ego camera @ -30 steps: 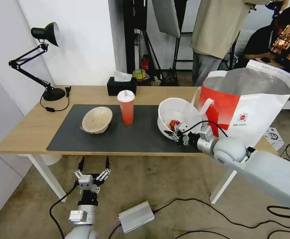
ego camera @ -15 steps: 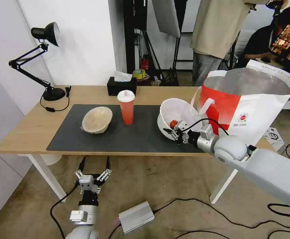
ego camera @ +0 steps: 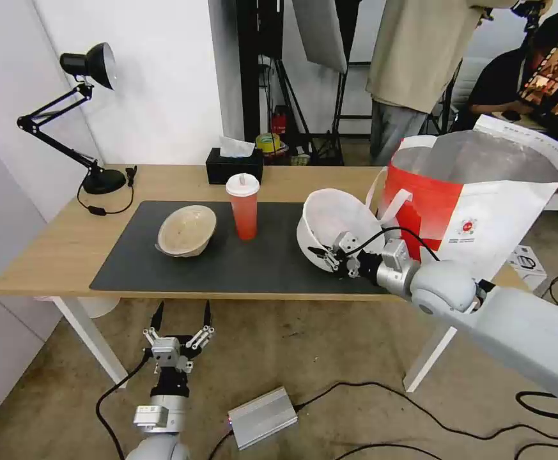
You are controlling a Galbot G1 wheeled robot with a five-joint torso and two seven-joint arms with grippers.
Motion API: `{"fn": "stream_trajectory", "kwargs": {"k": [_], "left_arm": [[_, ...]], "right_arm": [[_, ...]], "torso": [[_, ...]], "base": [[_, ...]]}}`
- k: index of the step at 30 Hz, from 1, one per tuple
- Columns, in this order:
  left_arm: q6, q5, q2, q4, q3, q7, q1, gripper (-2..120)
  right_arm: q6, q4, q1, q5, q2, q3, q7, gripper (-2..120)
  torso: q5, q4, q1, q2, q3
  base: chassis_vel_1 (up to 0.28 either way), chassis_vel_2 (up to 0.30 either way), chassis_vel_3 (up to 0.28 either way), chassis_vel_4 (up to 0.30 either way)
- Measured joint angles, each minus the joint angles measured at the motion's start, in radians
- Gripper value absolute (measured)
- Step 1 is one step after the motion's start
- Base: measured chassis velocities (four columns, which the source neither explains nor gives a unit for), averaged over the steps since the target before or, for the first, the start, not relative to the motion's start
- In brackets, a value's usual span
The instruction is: Pick up the trash from the table and place it into the takeout bag.
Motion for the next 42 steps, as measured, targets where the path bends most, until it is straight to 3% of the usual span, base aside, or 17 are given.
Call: {"fn": "stream_trajectory", "kwargs": {"k": [42], "left_arm": [[-0.004, -0.001, 0.000, 0.003, -0.003, -0.002, 0.003, 100]], "right_arm": [[-0.046, 0.148, 0.104, 0.061, -0.003, -0.045, 0.043, 0]], "torso": [[0.0000, 0.0000, 0.000, 0.000, 0.000]], "base": [[0.000, 0.000, 0.000, 0.000]]}}
